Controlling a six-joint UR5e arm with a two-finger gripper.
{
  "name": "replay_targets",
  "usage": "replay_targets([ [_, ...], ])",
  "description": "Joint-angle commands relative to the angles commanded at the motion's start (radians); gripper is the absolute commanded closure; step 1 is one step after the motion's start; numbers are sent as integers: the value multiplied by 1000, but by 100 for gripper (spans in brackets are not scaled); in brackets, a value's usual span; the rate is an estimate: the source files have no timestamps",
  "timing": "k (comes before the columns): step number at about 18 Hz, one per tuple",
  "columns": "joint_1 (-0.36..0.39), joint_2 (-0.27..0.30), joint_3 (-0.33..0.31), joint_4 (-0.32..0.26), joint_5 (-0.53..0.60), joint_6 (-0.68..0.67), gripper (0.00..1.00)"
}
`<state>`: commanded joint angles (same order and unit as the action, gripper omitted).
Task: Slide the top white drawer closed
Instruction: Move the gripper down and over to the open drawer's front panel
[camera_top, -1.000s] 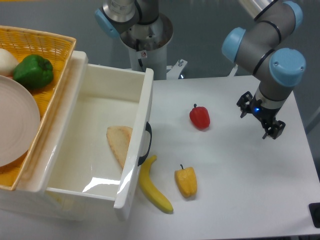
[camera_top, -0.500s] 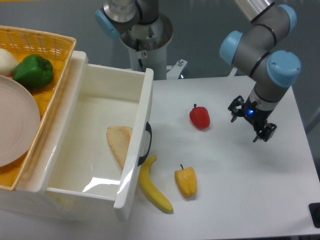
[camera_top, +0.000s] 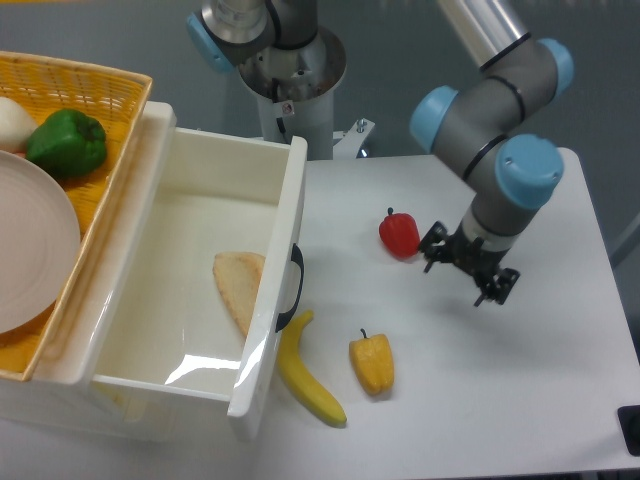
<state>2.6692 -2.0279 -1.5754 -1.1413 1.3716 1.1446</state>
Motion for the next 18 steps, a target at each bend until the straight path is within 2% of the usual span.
replay_targets([
  [7, -28, 20, 0, -6, -63, -150, 70],
  [9, -46, 31, 0, -9, -88, -192, 81],
  [14, -86, 40, 6, -11, -123, -305, 90],
  [18, -97, 55, 9, -11, -172, -356, 93],
])
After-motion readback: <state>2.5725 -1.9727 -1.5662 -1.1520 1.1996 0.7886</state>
